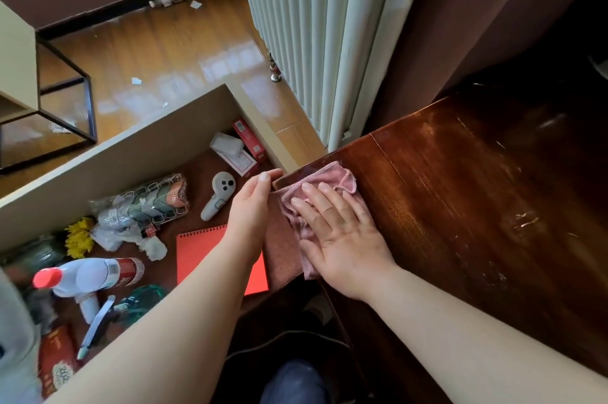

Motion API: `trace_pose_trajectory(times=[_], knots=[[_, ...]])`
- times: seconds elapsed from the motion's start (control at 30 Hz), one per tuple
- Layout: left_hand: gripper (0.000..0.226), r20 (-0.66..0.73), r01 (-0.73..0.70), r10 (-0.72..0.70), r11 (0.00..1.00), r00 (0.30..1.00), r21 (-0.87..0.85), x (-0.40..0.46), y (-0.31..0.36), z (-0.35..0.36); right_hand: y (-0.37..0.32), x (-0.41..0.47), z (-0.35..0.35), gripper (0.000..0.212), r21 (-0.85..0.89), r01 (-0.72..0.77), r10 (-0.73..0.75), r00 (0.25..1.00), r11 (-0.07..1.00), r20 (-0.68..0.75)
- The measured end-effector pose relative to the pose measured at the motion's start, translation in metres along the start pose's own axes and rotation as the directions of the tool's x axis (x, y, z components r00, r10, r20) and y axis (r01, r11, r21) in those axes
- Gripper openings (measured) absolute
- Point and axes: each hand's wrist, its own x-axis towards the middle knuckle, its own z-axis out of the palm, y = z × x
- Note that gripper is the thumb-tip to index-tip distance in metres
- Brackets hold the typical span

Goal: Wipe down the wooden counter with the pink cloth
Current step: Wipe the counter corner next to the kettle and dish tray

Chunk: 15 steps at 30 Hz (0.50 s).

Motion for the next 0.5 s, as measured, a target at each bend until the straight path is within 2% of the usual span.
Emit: trace_pose_trajectory(times=[0.07,0.13,0.2,0.23,0.3,0.37,0.43,0.5], knots=[[0.035,-0.031,0.003,-0.002,1.0,1.0,0.029,-0.003,0.002,0.004,-0.001,0.007,-0.001,0.065,0.01,-0.002,0.002,1.0,1.0,-0.021],[0.035,-0.121,-0.034,0.048,0.993,0.991,0.114,-0.005,0.005,0.008,0.002,0.003,-0.001,0.065,0.017,0.01,-0.01,1.0,1.0,-0.02],[0.024,-0.188,-0.151,0.228,0.923,0.955,0.353,-0.007,0.008,0.012,0.008,-0.016,0.001,0.065,0.017,-0.009,0.01,1.0,1.0,-0.017],[0.021,-0.153,-0.247,0.361,0.836,0.92,0.489,-0.008,0.008,0.013,0.011,-0.027,0.003,0.066,0.02,-0.033,0.034,0.999,0.999,-0.019],[0.025,0.053,-0.481,0.586,0.606,0.808,0.634,-0.01,0.006,0.015,0.018,-0.04,0.006,0.067,0.009,-0.094,0.094,0.995,0.996,-0.032],[0.034,0.268,-0.629,0.636,0.447,0.723,0.635,-0.011,0.002,0.017,0.022,-0.032,0.005,0.066,0.0,-0.144,0.143,0.988,0.99,-0.056],[0.043,0.348,-0.662,0.603,0.435,0.718,0.611,-0.012,0.001,0.017,0.023,-0.018,0.001,0.066,0.015,-0.175,0.176,0.98,0.984,-0.088],[0.05,0.327,-0.641,0.589,0.464,0.739,0.612,-0.012,0.002,0.015,0.023,-0.015,0.0,0.066,-0.001,-0.166,0.165,0.983,0.986,-0.085]])
